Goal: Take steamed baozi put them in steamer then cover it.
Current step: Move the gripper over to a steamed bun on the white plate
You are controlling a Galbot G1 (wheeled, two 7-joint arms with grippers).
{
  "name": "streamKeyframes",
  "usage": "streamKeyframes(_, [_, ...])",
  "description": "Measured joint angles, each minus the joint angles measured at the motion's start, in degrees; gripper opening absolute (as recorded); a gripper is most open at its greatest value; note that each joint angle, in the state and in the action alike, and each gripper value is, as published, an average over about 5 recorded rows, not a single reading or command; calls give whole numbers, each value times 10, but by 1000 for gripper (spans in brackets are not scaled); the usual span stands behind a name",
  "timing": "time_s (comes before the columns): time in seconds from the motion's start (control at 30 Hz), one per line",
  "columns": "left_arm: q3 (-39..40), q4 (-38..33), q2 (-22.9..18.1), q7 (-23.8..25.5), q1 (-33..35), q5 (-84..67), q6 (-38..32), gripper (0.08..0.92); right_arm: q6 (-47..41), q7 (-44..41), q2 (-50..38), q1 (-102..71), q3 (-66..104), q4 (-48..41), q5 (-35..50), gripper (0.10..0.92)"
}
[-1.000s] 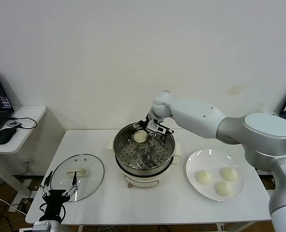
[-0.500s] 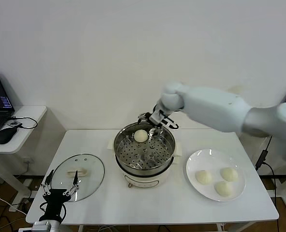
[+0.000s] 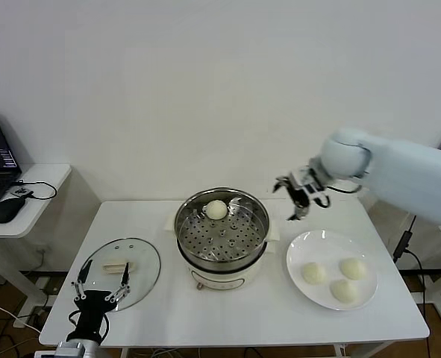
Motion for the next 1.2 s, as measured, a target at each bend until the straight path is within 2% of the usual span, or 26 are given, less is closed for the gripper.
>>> streamKeyframes(0.23, [-2, 4, 6, 1, -1, 1, 4, 823, -11, -11, -59, -111, 76, 17, -45, 823])
streamKeyframes(0.5, [-9, 6, 8, 1, 2, 1, 5, 823, -2, -14, -78, -233, 150, 14, -95, 823])
streamKeyframes(1.2, [-14, 15, 4, 2, 2, 0, 1, 823, 22, -4, 5, -339, 204, -84, -157, 823])
